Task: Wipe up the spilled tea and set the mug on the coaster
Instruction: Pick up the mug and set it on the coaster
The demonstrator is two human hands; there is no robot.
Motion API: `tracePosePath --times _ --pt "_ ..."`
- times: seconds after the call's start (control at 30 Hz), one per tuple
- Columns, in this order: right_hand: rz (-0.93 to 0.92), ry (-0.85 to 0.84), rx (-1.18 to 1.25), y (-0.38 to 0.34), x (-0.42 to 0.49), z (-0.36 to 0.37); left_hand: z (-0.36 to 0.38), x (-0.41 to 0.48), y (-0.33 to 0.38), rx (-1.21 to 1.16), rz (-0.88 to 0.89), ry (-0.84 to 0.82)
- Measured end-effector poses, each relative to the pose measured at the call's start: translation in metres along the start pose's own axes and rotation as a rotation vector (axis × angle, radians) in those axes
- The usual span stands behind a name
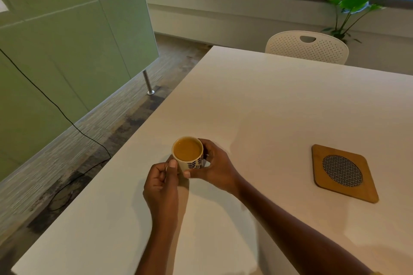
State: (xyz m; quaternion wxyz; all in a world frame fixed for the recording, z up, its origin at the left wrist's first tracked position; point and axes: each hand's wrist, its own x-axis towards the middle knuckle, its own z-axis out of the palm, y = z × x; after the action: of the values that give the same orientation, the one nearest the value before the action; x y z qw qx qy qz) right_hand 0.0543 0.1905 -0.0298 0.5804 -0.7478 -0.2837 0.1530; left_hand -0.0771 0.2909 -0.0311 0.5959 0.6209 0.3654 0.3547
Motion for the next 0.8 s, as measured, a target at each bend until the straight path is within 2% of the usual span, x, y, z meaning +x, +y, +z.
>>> tracePosePath --times 0.37,0.8 --pt "-0.016 0.122 0.000 -0.014 -0.023 -0.068 0.046 -0.022 0.036 -0.030 -0.001 -0.167" --pt "0.042 0.326 -0.010 -0.019 -0.078 -0.196 0.155 -0.079 0.073 -0.081 -0.017 -0.444"
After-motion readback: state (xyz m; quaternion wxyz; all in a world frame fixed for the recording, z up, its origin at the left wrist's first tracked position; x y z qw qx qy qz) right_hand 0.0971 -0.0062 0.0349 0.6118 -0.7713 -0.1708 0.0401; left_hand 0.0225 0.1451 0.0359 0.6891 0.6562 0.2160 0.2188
